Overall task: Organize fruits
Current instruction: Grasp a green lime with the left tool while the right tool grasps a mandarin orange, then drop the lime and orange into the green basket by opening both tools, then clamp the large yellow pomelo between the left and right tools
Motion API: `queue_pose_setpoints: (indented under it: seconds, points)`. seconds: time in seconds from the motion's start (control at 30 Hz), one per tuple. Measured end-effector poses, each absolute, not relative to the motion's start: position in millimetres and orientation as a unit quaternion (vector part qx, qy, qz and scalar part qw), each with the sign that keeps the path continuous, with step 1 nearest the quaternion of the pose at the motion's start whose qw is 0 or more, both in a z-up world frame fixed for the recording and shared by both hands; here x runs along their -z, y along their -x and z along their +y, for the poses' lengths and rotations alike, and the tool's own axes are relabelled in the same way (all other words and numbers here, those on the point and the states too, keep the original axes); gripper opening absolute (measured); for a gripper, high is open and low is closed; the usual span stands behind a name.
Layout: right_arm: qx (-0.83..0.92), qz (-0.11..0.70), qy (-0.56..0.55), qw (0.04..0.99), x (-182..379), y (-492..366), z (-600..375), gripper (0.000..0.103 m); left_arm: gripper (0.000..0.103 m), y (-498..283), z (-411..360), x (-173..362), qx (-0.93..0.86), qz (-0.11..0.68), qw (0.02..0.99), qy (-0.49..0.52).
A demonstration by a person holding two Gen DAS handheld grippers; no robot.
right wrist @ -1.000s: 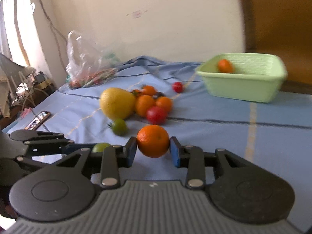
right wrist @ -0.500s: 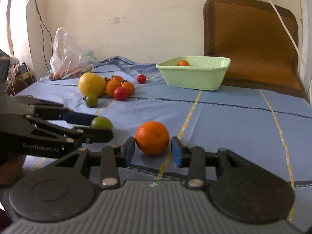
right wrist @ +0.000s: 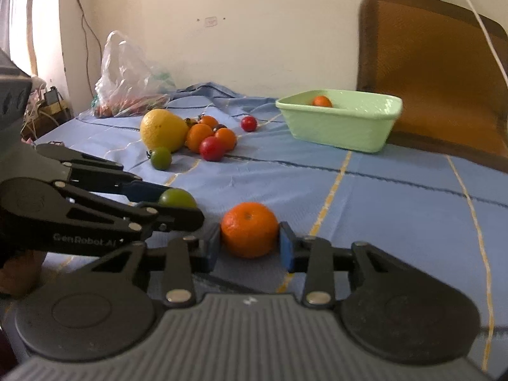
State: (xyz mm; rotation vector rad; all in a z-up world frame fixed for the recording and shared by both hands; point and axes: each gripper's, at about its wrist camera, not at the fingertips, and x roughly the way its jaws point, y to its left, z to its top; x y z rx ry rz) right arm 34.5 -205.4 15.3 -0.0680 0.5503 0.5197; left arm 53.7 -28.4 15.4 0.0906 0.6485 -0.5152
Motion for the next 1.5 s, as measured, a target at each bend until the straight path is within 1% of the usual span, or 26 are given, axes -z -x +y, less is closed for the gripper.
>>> queue_pose_setpoints:
  seconds: [0.1, 0.2, 0.37, 0.47, 0.63, 0.67, 0.7, 0.73, 0.77, 0.8, 0.87, 0.9, 0.93, 1.03, 1.1, 1.13, 1.17, 1.27, 1.3, 1.4, 1.47, 1.5]
  points:
    - [-0.258, 0.267, 0.012, 0.928, -21, -51, -209, 0.040, 0.029, -74, -32, -31, 0.247, 0.307, 0.919, -0.034]
    - [-0.244, 0.243, -0.003, 0.939, -33, -73, -217, 0.040, 0.029, -110, -38, -52, 0.252, 0.301, 0.920, -0.012]
    - [-0.187, 0.195, -0.027, 0.962, -53, -122, -233, 0.040, 0.029, -193, -60, -71, 0.253, 0.301, 0.919, 0.032]
    - [-0.143, 0.183, -0.025, 0.972, -55, -154, -238, 0.040, 0.029, -237, -73, -66, 0.243, 0.319, 0.914, 0.060]
    - [-0.109, 0.176, -0.011, 0.978, -47, -180, -239, 0.042, 0.030, -276, -86, -45, 0.222, 0.349, 0.907, 0.077]
    - [-0.106, 0.176, -0.010, 0.979, -44, -182, -240, 0.042, 0.032, -280, -88, -41, 0.219, 0.354, 0.906, 0.078]
    - [-0.104, 0.176, -0.008, 0.979, -42, -182, -240, 0.042, 0.035, -282, -89, -40, 0.217, 0.355, 0.906, 0.077]
    - [-0.105, 0.177, -0.005, 0.979, -40, -182, -240, 0.045, 0.039, -283, -88, -39, 0.216, 0.355, 0.906, 0.076]
    - [-0.104, 0.174, -0.003, 0.979, -39, -181, -239, 0.052, 0.046, -283, -88, -38, 0.213, 0.353, 0.908, 0.075]
    - [-0.102, 0.166, -0.003, 0.981, -41, -180, -241, 0.056, 0.052, -281, -87, -38, 0.210, 0.351, 0.909, 0.076]
    - [-0.096, 0.150, -0.005, 0.984, -43, -178, -243, 0.057, 0.052, -277, -84, -40, 0.206, 0.351, 0.910, 0.083]
    - [-0.095, 0.144, -0.008, 0.985, -44, -177, -244, 0.057, 0.049, -274, -81, -44, 0.207, 0.351, 0.909, 0.088]
    - [-0.095, 0.137, -0.013, 0.986, -46, -175, -246, 0.057, 0.048, -266, -75, -50, 0.213, 0.344, 0.909, 0.097]
    - [-0.111, 0.127, -0.040, 0.985, -50, -165, -254, 0.056, 0.049, -226, -42, -76, 0.234, 0.293, 0.920, 0.118]
    - [-0.137, 0.133, -0.068, 0.979, -52, -162, -258, 0.048, 0.050, -196, -11, -90, 0.232, 0.260, 0.928, 0.128]
    - [-0.156, 0.144, -0.083, 0.974, -53, -161, -259, 0.042, 0.050, -180, 11, -94, 0.221, 0.246, 0.935, 0.129]
    - [-0.174, 0.156, -0.095, 0.968, -54, -162, -257, 0.039, 0.050, -168, 28, -96, 0.206, 0.241, 0.940, 0.125]
    - [-0.249, 0.202, -0.126, 0.939, -56, -161, -243, 0.039, 0.050, -138, 75, -88, 0.158, 0.256, 0.946, 0.118]
    - [-0.275, 0.214, -0.124, 0.929, -56, -158, -232, 0.039, 0.052, -131, 88, -83, 0.148, 0.265, 0.945, 0.125]
    - [-0.328, 0.223, -0.079, 0.914, -54, -143, -194, 0.040, 0.060, -114, 113, -63, 0.128, 0.293, 0.935, 0.154]
    - [-0.349, 0.226, -0.037, 0.909, -50, -131, -168, 0.040, 0.062, -110, 118, -53, 0.129, 0.302, 0.930, 0.168]
    - [-0.356, 0.221, -0.003, 0.908, -47, -122, -153, 0.040, 0.064, -110, 118, -50, 0.131, 0.305, 0.927, 0.172]
